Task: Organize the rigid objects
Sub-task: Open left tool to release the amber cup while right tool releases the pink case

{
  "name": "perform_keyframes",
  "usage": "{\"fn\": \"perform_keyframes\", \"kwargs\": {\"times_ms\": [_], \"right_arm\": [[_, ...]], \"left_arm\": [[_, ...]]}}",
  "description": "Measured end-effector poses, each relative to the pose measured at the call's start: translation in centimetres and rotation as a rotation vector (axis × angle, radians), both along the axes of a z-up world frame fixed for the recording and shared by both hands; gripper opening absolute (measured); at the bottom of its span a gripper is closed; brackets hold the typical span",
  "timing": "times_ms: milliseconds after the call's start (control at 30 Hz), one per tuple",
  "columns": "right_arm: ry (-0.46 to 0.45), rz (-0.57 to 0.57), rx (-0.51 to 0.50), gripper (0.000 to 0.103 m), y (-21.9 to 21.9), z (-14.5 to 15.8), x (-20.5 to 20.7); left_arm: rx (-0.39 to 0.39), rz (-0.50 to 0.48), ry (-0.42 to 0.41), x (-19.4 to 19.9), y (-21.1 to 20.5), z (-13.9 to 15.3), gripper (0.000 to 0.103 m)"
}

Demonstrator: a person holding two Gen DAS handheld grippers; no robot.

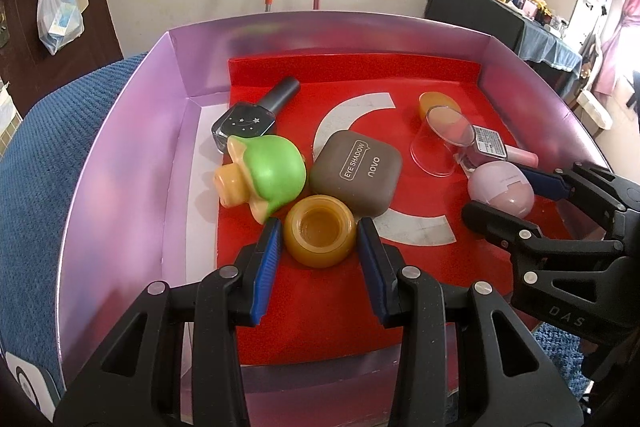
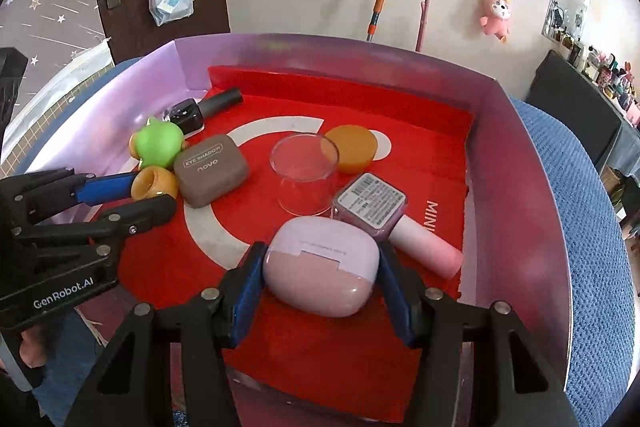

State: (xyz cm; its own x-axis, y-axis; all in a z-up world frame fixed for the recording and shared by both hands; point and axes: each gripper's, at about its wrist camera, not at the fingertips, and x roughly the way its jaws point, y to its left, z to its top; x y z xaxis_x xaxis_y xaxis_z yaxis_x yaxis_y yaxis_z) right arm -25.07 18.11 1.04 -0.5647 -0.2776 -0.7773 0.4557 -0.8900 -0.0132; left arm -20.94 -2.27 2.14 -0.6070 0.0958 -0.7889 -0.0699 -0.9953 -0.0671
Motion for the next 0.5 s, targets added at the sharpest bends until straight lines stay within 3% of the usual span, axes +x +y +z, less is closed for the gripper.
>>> {"fn": "perform_keyframes", "kwargs": {"times_ms": [300, 433, 500], "right_arm": [[-0.011, -0.003, -0.021, 0.058, 0.16, 0.22, -0.07], [-0.012, -0.003, -0.024, 0.058, 0.16, 0.24, -0.06], [-0.018, -0.003, -0.036, 0.059, 0.33, 0.33, 0.05]], "left_arm": [[-0.034, -0.004, 0.001, -0.01, 0.20, -0.15, 0.038], [-0.023, -0.007, -0.003, 0.13, 0.13, -0.10, 0.055], [-0.032, -0.002, 0.000, 0.16, 0.17, -0.09, 0.056]]}}
